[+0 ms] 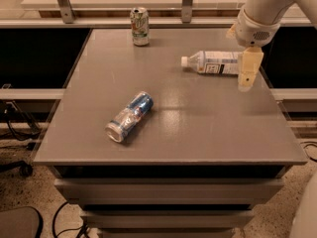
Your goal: Move blue plastic bottle near redbull can
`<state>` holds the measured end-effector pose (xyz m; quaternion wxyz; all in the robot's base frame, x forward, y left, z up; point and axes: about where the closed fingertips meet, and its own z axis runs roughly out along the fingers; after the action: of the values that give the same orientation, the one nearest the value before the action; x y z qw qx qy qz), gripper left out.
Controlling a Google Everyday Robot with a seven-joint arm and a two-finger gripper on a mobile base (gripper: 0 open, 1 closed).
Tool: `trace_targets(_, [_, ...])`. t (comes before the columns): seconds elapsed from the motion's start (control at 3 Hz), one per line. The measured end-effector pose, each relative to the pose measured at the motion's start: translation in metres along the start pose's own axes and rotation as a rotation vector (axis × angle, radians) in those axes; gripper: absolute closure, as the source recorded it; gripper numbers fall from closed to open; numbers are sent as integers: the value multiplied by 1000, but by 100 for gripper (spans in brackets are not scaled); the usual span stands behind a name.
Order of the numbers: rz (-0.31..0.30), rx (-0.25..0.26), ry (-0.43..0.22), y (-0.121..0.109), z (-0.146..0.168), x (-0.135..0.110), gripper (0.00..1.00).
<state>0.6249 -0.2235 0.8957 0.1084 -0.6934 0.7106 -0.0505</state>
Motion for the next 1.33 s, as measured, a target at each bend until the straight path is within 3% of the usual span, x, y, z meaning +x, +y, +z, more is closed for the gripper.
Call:
trace_targets(0.33, [-14,-9,-24,-10,18,-10,0])
trace_targets(0.67, [-30,-37,-53,-12,34,-23,18])
trace_targets(1.33, [-26,-75,-73,-7,46,-33,64])
